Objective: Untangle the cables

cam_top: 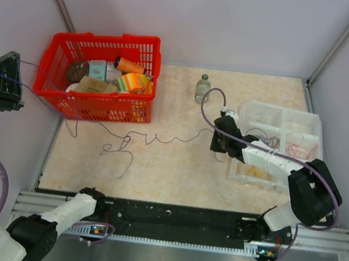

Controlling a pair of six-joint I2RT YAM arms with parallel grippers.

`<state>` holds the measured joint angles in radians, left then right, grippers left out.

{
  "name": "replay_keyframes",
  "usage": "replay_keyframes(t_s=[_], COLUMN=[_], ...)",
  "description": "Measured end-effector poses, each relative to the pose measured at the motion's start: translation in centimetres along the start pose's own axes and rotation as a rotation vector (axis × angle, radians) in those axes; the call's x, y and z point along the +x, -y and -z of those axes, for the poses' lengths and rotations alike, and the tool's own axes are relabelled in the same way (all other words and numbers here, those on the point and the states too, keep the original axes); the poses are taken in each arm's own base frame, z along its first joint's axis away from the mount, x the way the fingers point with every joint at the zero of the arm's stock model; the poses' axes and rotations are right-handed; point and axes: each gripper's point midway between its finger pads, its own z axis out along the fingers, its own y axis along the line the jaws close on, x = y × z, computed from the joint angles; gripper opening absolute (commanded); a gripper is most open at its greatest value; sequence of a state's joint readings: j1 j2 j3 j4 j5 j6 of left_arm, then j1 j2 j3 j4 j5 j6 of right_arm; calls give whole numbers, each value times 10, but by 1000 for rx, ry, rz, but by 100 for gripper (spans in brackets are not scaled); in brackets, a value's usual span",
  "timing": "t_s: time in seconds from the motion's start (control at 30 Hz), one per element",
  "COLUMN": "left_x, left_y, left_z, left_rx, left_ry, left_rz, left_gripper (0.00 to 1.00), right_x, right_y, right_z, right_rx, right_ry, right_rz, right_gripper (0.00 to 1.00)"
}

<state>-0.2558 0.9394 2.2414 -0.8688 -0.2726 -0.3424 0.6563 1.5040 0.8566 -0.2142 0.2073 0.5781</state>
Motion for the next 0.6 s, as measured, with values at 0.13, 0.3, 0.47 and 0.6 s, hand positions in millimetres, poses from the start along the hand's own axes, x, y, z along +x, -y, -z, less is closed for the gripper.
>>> replay_keyframes(t_s=[0.13,0.3,0.47,0.6], left_x=[-8,-23,-55,-79], left_y=[-6,-19,-29,-39], left_z=[-8,-9,0,17], left_rx=[-41,-108,-169,-218], left_ry=[27,85,189,263], left_rz=[-48,-127,-220,-290], left_gripper=[0,0,0,0], right_x=[-15,-31,-79,-149], right_y=[28,48,57,63], right_z=[1,-6,-10,3], right_rx=[69,137,166,164], right_ry=[20,25,87,223], right_rz=[-63,-99,-116,-160], right_gripper=[0,0,0,0])
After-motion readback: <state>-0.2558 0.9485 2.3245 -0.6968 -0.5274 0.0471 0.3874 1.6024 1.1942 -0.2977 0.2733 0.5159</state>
